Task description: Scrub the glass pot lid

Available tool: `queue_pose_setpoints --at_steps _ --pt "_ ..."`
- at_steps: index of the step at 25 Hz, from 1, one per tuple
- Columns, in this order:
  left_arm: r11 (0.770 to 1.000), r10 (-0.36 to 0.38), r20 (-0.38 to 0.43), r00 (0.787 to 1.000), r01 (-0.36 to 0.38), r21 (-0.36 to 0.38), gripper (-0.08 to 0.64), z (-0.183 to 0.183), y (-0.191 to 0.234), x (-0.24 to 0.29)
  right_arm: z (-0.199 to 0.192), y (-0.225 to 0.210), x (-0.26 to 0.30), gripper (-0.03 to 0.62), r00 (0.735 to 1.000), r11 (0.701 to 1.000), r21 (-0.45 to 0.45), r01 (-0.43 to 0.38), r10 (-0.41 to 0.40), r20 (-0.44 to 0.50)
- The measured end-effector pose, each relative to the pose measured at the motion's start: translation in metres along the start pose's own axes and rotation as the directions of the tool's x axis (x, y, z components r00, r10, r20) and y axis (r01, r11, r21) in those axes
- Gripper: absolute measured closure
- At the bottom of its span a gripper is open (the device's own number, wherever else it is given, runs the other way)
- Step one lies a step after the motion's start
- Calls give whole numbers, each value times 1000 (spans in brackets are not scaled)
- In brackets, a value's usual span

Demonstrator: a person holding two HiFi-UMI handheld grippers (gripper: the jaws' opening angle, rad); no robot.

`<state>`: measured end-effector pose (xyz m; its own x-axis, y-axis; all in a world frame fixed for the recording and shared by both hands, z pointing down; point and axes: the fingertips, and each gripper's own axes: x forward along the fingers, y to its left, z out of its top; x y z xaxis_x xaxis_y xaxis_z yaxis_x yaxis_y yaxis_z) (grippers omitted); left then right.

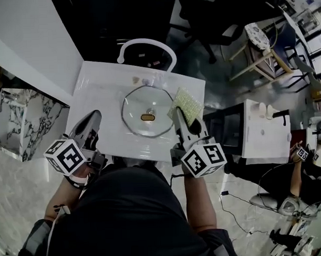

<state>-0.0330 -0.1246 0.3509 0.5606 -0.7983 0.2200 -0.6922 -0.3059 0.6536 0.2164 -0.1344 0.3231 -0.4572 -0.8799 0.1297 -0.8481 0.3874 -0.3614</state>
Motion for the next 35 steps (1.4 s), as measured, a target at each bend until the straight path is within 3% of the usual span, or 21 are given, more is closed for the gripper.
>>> queue_pose_setpoints --at_steps 3,9,11,14,16,21,26,35 --pt "986 24 55 998 -33 165 560 14 -7 -3 12 14 0 526 1000 1000 -7 -18 18 22" --pt "971 -13 110 994 -14 238 560 27 -21 -6 23 31 -10 526 996 998 -68 -15 21 90" --pt "963 -31 126 992 -4 269 560 31 -23 -10 28 38 -13 526 993 987 -162 12 7 116" --pt "953 -54 124 991 14 303 560 31 -26 -9 25 47 -13 526 995 930 -361 64 -30 100" --pt "943 -65 112 992 25 332 560 28 -31 -7 19 50 -14 526 995 910 -407 76 -45 87" --pt "920 -95 97 991 50 389 558 24 -40 -7 19 47 -20 526 993 927 -363 96 -63 100" --pt "879 -112 115 987 44 476 560 25 -47 -11 34 48 -26 526 982 929 -349 123 -65 175" --pt "867 -115 103 988 49 496 560 21 -51 -6 44 56 -31 526 981 933 -345 98 -32 191"
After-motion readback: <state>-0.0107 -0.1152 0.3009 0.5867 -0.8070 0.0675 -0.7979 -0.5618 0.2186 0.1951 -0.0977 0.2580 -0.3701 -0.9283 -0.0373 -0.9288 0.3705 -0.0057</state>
